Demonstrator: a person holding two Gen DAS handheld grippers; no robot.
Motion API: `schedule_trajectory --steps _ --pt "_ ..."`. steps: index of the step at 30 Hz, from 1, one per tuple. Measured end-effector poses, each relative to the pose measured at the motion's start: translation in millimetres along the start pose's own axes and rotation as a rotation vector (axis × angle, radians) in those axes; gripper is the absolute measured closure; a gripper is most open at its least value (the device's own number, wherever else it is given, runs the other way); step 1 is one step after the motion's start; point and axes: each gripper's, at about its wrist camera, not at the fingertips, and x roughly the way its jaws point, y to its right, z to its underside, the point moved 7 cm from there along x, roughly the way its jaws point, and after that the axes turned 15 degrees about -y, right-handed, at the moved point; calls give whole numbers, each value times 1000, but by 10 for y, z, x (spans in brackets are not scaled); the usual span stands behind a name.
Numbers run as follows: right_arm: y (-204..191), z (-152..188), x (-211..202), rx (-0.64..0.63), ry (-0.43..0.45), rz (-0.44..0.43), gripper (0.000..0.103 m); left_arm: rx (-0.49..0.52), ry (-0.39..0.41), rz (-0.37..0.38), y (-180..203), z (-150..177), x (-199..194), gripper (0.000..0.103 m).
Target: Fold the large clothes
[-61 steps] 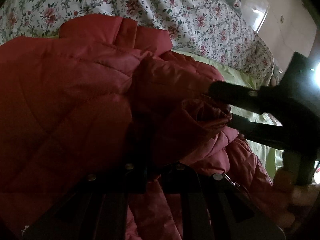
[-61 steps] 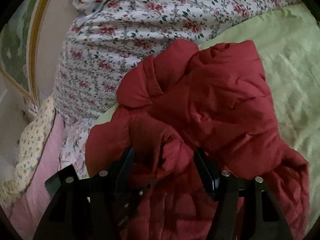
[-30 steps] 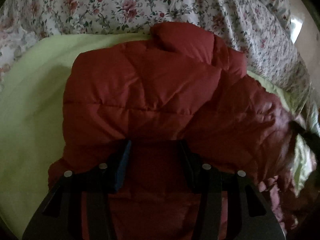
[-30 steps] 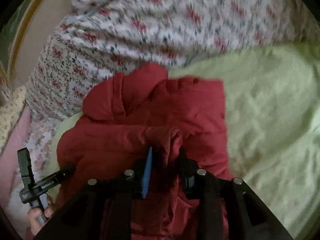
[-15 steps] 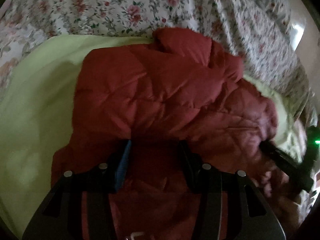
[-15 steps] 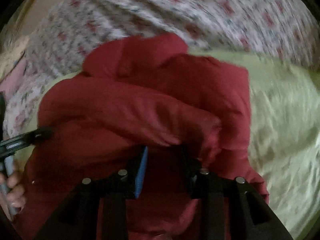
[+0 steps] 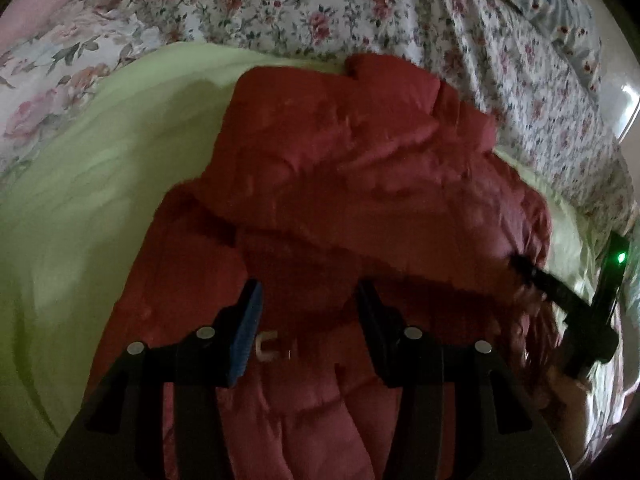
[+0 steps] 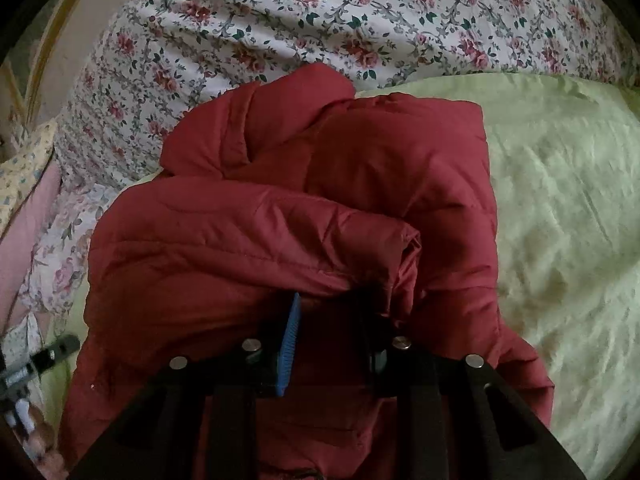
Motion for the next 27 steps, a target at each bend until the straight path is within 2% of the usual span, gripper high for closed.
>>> schedule_trajectory --steps 4,6,8,16,18,22,27 --pt "-34 52 -158 -6 4 -34 71 -22 22 -37 -13 49 -194 55" --pt "-40 60 -239 -15 6 -57 64 -34 34 -43 -37 44 -275 55" --pt "1 84 -350 -1 12 -77 61 -34 39 -53 -73 52 -348 55" --pt "41 131 -635 23 36 -66 57 -2 29 -96 -376 197 -504 55" --pt "-8 169 -742 4 54 -65 44 10 21 -104 -473 271 -524 55" --pt "-50 424 -950 -14 72 -55 41 33 6 -112 -681 403 -513 55" --pt "49 878 -1081 55 50 -72 41 37 -31 -85 -862 507 -410 55"
